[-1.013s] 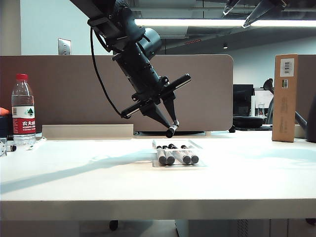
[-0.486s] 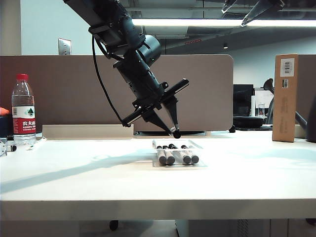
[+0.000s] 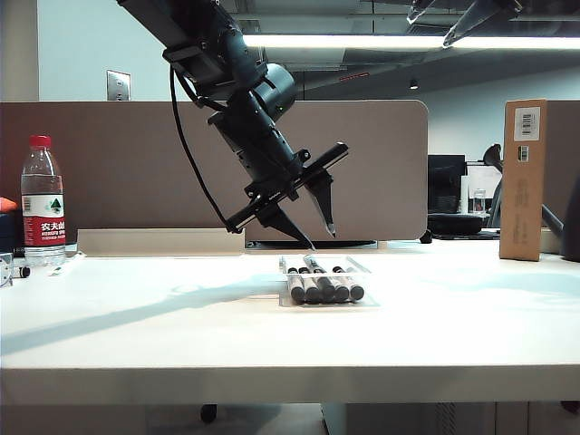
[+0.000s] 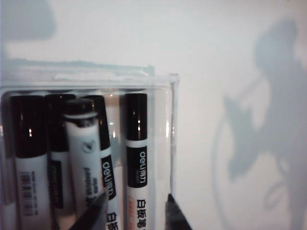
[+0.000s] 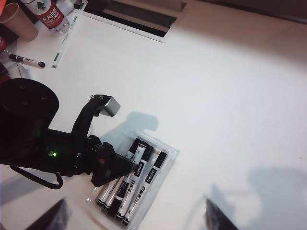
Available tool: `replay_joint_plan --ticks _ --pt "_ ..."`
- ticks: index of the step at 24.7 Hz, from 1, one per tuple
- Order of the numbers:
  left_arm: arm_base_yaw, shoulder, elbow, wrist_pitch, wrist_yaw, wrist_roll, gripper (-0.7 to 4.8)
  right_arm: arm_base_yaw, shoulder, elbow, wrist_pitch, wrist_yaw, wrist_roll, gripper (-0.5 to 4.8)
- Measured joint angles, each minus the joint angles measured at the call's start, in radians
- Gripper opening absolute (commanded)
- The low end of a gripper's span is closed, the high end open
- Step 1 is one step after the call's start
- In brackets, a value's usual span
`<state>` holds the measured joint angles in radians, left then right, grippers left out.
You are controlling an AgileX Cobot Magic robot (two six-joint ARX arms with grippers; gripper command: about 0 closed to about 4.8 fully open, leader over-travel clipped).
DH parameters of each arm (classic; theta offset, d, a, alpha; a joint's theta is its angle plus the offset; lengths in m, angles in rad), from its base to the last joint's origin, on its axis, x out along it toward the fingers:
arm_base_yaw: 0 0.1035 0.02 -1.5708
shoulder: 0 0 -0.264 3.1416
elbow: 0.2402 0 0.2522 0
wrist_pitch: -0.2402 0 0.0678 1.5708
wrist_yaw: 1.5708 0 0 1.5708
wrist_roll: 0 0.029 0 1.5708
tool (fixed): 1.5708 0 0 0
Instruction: Pick up the markers scattered on the table and put them into the packaging box, making sure the markers fit the shape of the box's grooves.
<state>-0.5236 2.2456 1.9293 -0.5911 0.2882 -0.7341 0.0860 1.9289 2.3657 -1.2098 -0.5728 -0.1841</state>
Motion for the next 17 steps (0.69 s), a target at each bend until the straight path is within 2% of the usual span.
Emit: replay_joint_plan --ticks 6,10,11,12,13,14,15,16,17 --pt "0.011 -0.01 0.0 -0.006 0.026 0.041 1.89 0.002 0.0 0.0 0.0 -0.003 0.0 3.64" --pt "0.042 -0.051 0.0 -0.026 0.035 0.121 1.87 0.01 0.0 0.0 -0.003 -0.003 0.0 3.61" --pt "0.055 -0.066 0.0 -0.035 0.037 0.149 1.87 0.014 0.0 0.0 -0.003 -0.003 0.0 3.31" --pt "0.065 -0.083 0.0 -0.042 0.034 0.181 1.83 0.016 0.0 0.0 -0.004 -0.003 0.0 2.6" --pt "0.072 -0.103 0.0 -0.048 0.029 0.219 1.8 0.019 0.0 0.001 -0.008 -0.004 0.0 1.09" --pt "0.089 -0.137 0.0 -0.066 0.025 0.299 1.03 0.027 0.0 0.001 -0.027 -0.005 -0.009 0.14" --pt "0.097 -0.177 0.0 -0.084 0.018 0.418 0.36 0.029 0.0 0.001 -0.071 -0.022 -0.036 -0.06" --pt "0.097 -0.196 0.0 -0.096 0.005 0.473 -0.14 0.03 0.0 0.0 -0.092 -0.026 -0.047 -0.06" --pt "0.096 -0.219 0.0 -0.111 -0.015 0.528 -0.06 0.033 0.0 0.0 -0.117 -0.025 -0.061 -0.06"
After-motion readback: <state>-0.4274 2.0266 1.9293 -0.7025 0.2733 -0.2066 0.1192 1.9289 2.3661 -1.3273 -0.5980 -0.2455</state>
